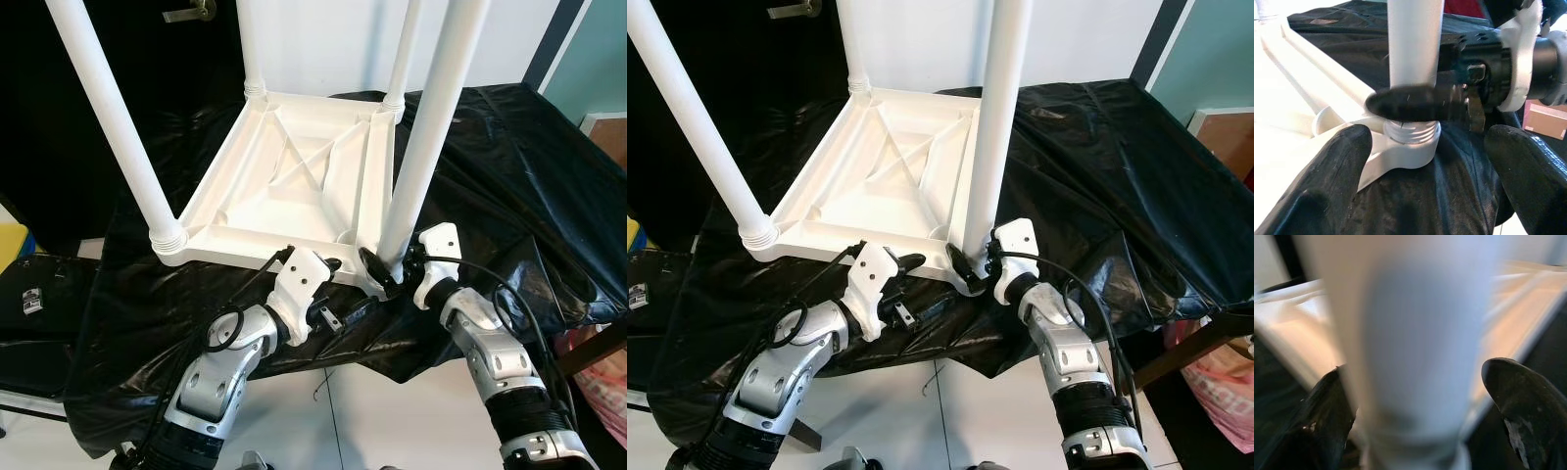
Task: Building children table
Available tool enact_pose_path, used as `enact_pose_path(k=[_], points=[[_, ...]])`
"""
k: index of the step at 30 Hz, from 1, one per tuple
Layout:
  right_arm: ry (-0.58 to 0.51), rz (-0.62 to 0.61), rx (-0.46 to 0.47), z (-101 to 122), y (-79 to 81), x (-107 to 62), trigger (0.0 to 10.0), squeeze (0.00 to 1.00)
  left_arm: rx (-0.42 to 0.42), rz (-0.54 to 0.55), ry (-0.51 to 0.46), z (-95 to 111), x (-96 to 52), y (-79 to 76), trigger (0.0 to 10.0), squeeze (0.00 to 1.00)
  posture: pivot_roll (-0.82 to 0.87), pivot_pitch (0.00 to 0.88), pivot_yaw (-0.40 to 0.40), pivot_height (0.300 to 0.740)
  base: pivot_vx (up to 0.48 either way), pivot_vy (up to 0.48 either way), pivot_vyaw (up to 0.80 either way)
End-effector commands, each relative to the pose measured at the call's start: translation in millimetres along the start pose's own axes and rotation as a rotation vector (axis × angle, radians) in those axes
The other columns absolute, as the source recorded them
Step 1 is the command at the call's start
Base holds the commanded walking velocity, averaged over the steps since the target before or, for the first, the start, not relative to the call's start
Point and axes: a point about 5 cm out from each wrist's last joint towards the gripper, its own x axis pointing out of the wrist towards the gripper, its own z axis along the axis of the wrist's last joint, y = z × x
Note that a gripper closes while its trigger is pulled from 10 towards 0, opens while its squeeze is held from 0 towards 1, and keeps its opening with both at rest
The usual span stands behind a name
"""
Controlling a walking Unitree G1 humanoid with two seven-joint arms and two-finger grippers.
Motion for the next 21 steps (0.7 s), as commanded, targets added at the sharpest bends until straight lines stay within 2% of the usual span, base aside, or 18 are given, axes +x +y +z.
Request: enact_pose_path(k=[1, 3, 4, 5, 6, 7, 8, 21], points=[[0.015, 0.072, -0.016, -1, 2.2, 5.5, 10.0, 0.00, 0.001, 0.014, 0.003, 0, 2.1, 0.3, 10.0, 0.00, 0.01, 0.044, -0.018, 0.740, 0.000, 0.000, 0.00], [0.023, 0.091, -0.031, -1, 2.5, 8.7, 10.0, 0.00, 0.004, 0.014, 0.003, 0, 2.1, 0.4, 10.0, 0.00, 0.01, 0.042, -0.019, 0.740, 0.000, 0.000, 0.00], [0.026, 0.103, -0.037, -1, 2.2, 10.4, 4.8, 0.00, 0.005, 0.014, 0.003, 0, 2.1, 0.5, 10.0, 0.00, 0.01, 0.042, -0.022, 0.740, 0.000, 0.000, 0.00], [0.026, 0.103, -0.037, -1, 2.2, 10.4, 4.8, 0.00, 0.005, 0.014, 0.003, 0, 2.1, 0.5, 10.0, 0.00, 0.01, 0.042, -0.022, 0.740, 0.000, 0.000, 0.00], [0.032, 0.112, -0.043, -2, 1.7, 11.3, 3.3, 0.00, 0.006, 0.017, 0.002, 1, 1.9, 1.0, 10.0, 0.00, 0.02, 0.041, -0.030, 0.740, 0.000, 0.000, 0.00], [0.032, 0.112, -0.043, -2, 1.7, 11.3, 3.3, 0.00, 0.006, 0.017, 0.002, 1, 1.9, 1.0, 10.0, 0.00, 0.02, 0.041, -0.030, 0.740, 0.000, 0.000, 0.00], [0.036, 0.125, -0.051, -3, 0.7, 10.7, 0.0, 0.00, 0.006, 0.024, 0.001, 1, 1.5, 1.6, 10.0, 0.00, 0.02, 0.040, -0.036, 0.740, 0.000, 0.000, 0.00], [0.097, 0.112, -0.066, -16, -6.1, 1.2, 0.0, 0.00, 0.000, 0.049, -0.008, 0, 2.1, 0.1, 10.0, 0.00, 0.03, 0.038, -0.066, 0.740, 0.000, 0.000, 0.00]])
